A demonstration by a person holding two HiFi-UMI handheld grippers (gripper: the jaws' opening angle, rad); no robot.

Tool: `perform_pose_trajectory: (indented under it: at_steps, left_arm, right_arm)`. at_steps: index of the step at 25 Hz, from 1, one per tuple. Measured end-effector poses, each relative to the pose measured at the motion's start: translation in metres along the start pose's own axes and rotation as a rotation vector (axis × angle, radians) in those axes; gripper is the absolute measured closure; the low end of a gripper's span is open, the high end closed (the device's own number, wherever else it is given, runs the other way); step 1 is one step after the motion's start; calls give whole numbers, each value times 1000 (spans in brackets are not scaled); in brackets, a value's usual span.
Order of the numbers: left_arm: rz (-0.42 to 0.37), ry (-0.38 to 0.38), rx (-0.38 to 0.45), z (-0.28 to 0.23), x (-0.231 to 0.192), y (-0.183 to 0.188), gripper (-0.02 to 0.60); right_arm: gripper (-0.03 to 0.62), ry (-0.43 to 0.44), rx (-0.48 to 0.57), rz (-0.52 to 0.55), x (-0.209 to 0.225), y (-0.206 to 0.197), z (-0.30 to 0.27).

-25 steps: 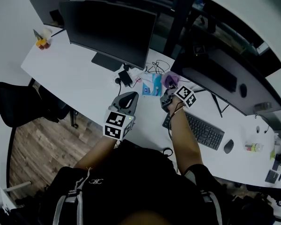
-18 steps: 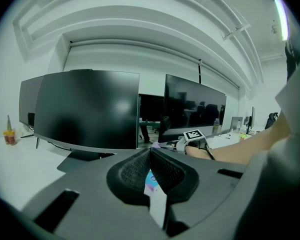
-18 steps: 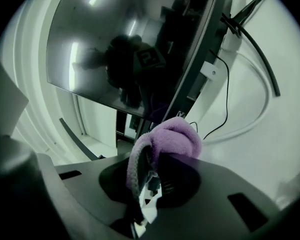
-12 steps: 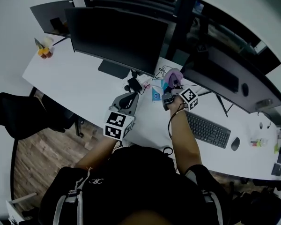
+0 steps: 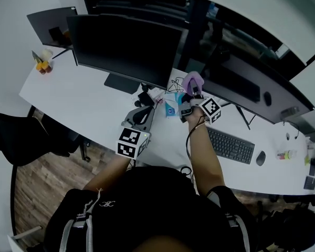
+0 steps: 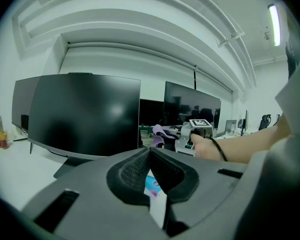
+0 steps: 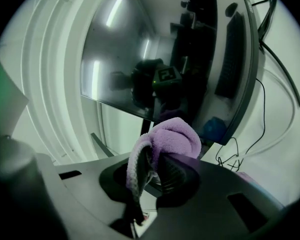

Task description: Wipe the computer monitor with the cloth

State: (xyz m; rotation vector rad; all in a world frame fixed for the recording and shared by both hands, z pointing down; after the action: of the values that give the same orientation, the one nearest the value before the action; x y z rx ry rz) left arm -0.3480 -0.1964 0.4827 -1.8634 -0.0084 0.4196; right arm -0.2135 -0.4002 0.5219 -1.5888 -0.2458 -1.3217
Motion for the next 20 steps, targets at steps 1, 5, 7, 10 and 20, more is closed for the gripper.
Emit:
perform_pose_trajectory:
  at_steps: [1, 5, 7, 10, 20]
  left_arm:
    - [-1, -3, 0, -1, 1, 0, 568]
    - [-10, -12, 4, -5, 2, 3, 568]
    - [-14, -17, 9, -7, 1, 6, 568]
    - [-17, -24, 15, -10, 0, 9, 568]
    - [-30, -74, 24, -23, 6, 16, 568]
  right_arm:
    - [514, 10, 7, 10, -6, 4, 0]
    - [514, 42, 36, 65, -28, 17, -2]
    - [514, 55, 52, 90, -38, 23, -2]
    - [514, 85, 78, 107, -55, 32, -1]
    - [514, 179, 159, 255, -123, 74, -2]
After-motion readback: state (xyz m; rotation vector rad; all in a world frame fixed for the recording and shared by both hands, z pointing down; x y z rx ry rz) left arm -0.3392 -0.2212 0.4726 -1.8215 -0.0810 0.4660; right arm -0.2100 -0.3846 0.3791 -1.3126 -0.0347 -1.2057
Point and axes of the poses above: the fingertips, and each gripper's own axes: z backward along the fingers, x to its right, y out of its top, the point moved 2 cm from there along z, backward along the fingers, and after that the axes turned 13 degrees about z, right-handed, at the moved point
